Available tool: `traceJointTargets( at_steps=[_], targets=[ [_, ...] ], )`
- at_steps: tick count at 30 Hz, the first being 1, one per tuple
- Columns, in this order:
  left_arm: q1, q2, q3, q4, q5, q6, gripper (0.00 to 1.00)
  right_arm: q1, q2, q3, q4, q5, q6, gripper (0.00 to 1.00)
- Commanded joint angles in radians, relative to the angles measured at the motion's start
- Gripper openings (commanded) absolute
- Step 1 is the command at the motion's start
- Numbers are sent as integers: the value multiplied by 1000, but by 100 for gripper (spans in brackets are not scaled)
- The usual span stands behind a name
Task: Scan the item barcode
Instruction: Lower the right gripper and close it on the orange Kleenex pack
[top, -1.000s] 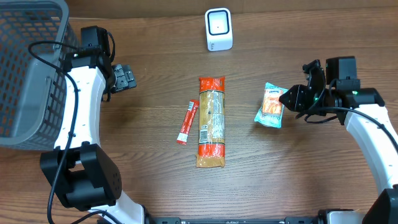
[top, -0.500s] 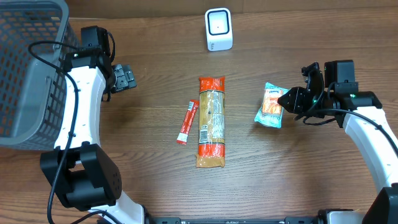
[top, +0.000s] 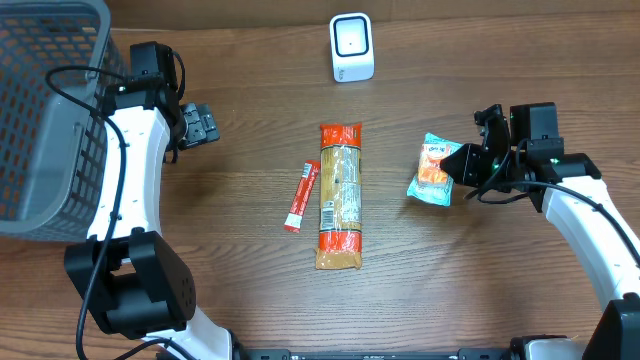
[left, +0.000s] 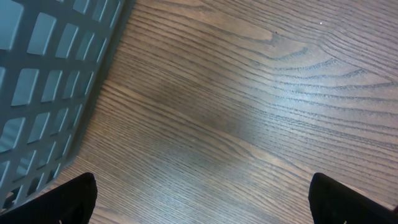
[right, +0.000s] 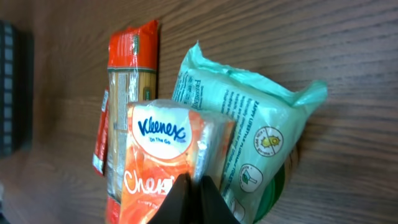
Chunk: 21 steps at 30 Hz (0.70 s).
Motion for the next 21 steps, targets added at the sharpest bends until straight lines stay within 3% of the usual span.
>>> traceJointTargets(
  at_steps=[1,5,10,11,14,21],
  targets=[
    [2,-8,18,0,5,11,100,3,-5,-14,0,1,6,4],
    [2,-8,18,0,5,11,100,-14,-42,12,2,-138,-20,4],
    [2,-8,18,0,5,11,100,-99,-98,23,32,-508,-33,4],
    [2,-8,18,0,5,11,100,-140,-100,23,38,-653,-33,4],
    [2,-8,18,0,5,11,100,-185,-98,22,35,-820,-52,4],
    [2,-8,18,0,5,11,100,-192,-98,22,34,-935,-54,4]
  ],
)
